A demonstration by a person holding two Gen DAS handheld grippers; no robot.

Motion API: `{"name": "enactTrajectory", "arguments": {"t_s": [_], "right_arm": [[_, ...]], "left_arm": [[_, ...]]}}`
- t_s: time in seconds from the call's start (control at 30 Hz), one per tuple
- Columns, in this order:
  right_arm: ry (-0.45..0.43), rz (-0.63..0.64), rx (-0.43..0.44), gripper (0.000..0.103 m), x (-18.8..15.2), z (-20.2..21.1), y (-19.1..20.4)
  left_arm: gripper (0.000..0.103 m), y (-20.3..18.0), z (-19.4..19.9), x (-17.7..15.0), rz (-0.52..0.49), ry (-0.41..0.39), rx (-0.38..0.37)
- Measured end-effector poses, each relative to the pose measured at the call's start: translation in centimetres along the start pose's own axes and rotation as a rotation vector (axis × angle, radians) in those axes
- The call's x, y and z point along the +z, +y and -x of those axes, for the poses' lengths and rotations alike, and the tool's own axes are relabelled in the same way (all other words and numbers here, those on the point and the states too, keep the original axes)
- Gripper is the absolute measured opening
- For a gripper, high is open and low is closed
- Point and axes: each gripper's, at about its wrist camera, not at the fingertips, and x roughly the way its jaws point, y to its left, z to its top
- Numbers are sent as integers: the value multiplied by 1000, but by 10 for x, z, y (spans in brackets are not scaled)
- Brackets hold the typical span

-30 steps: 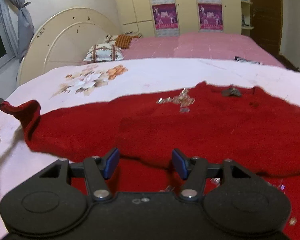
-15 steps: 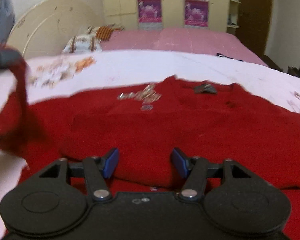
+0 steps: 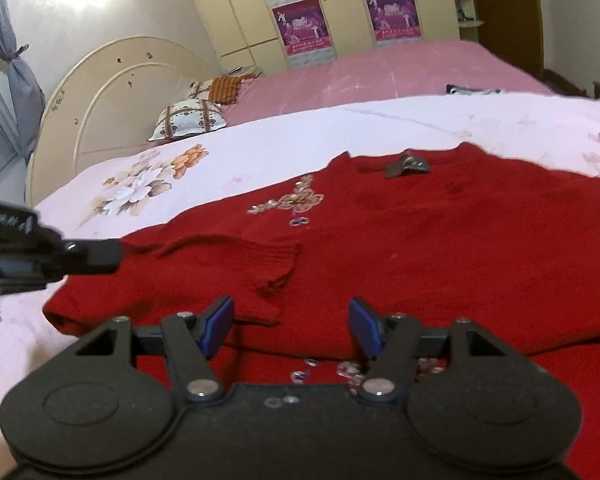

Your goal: Fold small clothes

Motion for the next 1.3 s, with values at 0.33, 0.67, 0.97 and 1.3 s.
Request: {"name": "enactTrajectory", "arguments": {"t_s": [0.33,0.67,0.97,1.3], "right_arm": [[16,75,30,10,1,-25,38],[-212,147,-130,9,35,56,1],[-139,89,-296,9,17,53,-68],[-106,48,-374,9,11,47,-98]], "left_arm": [[4,50,28,-27,74,-56,158],[4,11,9,-62,-82,-40,168],[4,-10,-19,-72,-120,-67,196],[3,-10,-13,-73,-38,-112,193]]}}
